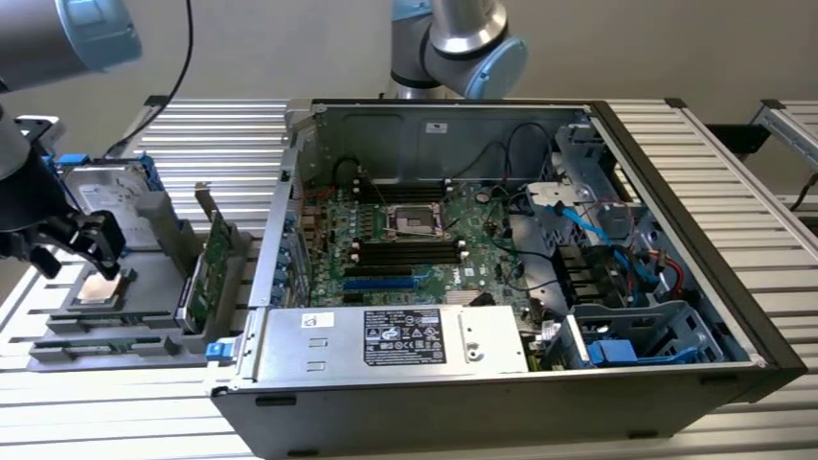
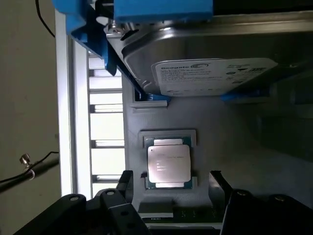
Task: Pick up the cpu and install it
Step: 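Pick up the cpu and move it towards the insertion slot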
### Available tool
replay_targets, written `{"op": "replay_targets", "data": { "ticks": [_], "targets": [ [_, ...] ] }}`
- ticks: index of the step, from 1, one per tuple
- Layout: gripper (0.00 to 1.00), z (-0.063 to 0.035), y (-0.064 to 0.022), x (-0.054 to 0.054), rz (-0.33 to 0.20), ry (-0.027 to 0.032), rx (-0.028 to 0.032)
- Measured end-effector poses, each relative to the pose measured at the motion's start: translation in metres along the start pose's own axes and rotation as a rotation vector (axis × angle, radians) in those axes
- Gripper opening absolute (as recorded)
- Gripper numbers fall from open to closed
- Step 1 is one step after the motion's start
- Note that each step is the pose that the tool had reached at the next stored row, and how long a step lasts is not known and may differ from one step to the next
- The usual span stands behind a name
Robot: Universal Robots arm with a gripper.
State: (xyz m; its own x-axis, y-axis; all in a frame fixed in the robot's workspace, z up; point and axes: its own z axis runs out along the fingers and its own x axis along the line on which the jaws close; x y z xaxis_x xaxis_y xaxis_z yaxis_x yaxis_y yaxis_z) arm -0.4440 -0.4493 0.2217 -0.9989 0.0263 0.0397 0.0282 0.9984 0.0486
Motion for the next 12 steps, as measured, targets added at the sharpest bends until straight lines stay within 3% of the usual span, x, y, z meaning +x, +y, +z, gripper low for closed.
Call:
{"op": "replay_targets", "data": {
  "ticks": [12],
  "targets": [
    [0.72, 0.0216, -0.0011, -0.001, 0.000, 0.0002, 0.0001]
  ]
}}
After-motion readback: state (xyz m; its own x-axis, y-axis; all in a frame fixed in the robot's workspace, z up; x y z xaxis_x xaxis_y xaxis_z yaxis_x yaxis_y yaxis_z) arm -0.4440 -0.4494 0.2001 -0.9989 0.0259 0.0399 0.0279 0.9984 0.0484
